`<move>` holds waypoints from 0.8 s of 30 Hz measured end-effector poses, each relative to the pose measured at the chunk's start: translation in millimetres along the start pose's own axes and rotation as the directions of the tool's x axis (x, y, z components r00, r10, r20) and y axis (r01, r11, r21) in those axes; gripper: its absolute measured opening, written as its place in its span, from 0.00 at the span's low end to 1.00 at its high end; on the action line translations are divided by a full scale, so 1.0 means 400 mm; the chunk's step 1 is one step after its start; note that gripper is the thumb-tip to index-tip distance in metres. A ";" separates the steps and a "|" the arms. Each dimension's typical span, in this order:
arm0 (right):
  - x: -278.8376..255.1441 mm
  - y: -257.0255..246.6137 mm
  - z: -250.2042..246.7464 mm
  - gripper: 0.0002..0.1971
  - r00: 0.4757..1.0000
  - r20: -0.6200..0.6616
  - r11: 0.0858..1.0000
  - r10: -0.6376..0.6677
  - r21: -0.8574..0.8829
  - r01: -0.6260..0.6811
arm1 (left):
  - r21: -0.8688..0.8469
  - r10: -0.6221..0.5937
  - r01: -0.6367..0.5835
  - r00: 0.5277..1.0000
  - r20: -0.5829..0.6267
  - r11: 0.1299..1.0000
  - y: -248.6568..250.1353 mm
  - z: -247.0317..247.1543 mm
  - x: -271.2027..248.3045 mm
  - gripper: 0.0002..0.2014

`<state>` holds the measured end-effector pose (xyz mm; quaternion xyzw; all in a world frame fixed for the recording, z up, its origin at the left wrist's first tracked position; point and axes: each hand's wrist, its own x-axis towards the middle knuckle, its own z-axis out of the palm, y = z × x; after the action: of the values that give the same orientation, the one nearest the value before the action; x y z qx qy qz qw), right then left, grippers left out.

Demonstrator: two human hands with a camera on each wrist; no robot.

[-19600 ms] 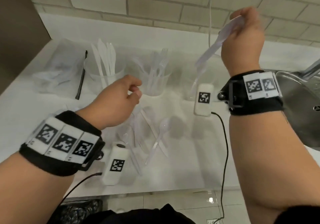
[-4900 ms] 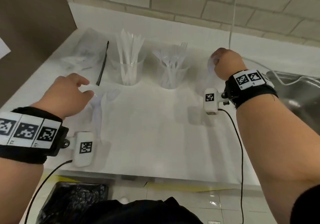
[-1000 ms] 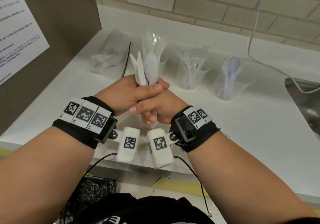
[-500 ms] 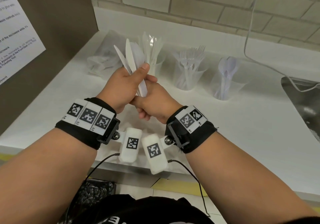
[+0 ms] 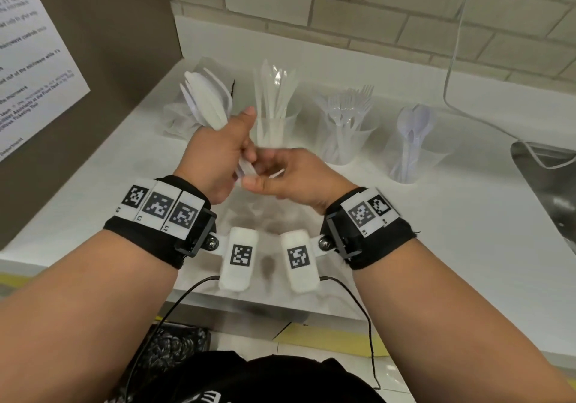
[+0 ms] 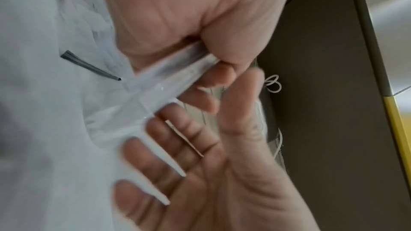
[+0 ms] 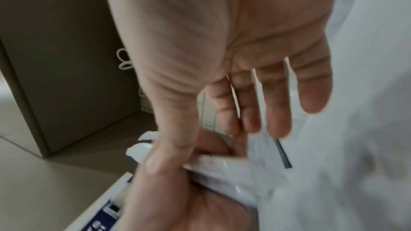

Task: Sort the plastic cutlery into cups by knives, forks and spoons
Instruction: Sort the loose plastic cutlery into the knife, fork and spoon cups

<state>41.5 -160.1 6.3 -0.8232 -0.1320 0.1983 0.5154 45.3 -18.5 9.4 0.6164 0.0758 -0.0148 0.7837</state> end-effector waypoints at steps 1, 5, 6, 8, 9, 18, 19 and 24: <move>0.002 -0.004 -0.011 0.14 0.995 -0.104 1.000 0.007 0.028 -0.004 | 0.047 0.007 -0.005 0.999 -0.044 0.999 -0.002 -0.004 0.004 0.22; 0.017 -0.026 -0.031 0.15 0.891 -0.440 0.984 -0.108 0.082 0.159 | 0.231 -0.056 0.062 0.998 -0.033 0.971 -0.011 0.009 -0.005 0.15; 0.018 -0.036 -0.030 0.14 0.880 -0.453 0.977 -0.142 0.076 0.197 | 0.278 -0.060 0.063 0.998 -0.022 0.958 -0.014 0.015 -0.009 0.15; 0.021 -0.048 -0.025 0.13 0.884 -0.433 0.973 -0.176 0.062 0.224 | 0.343 -0.068 0.067 0.998 -0.011 0.937 -0.022 0.022 -0.008 0.13; 0.023 -0.051 -0.020 0.13 0.889 -0.423 0.975 -0.177 0.050 0.218 | 0.358 -0.078 0.074 0.997 -0.003 0.931 -0.024 0.025 -0.007 0.11; 0.024 -0.052 -0.007 0.13 0.898 -0.428 0.986 -0.103 0.077 0.150 | 0.424 -0.070 0.049 0.997 0.034 0.904 -0.031 0.026 -0.013 0.06; 0.023 -0.053 -0.007 0.13 0.902 -0.419 0.986 -0.101 0.080 0.147 | 0.407 -0.073 0.048 0.996 0.048 0.912 -0.030 0.025 -0.013 0.06; 0.021 -0.055 -0.029 0.08 0.891 -0.442 0.983 -0.103 0.091 0.158 | 0.343 -0.097 0.049 0.987 0.125 0.938 -0.030 0.022 -0.018 0.09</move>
<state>54.0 -156.1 28.8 -0.8023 -0.0560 -0.0178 0.5941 37.8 -30.5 0.9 0.7360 0.0399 -0.0999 0.6683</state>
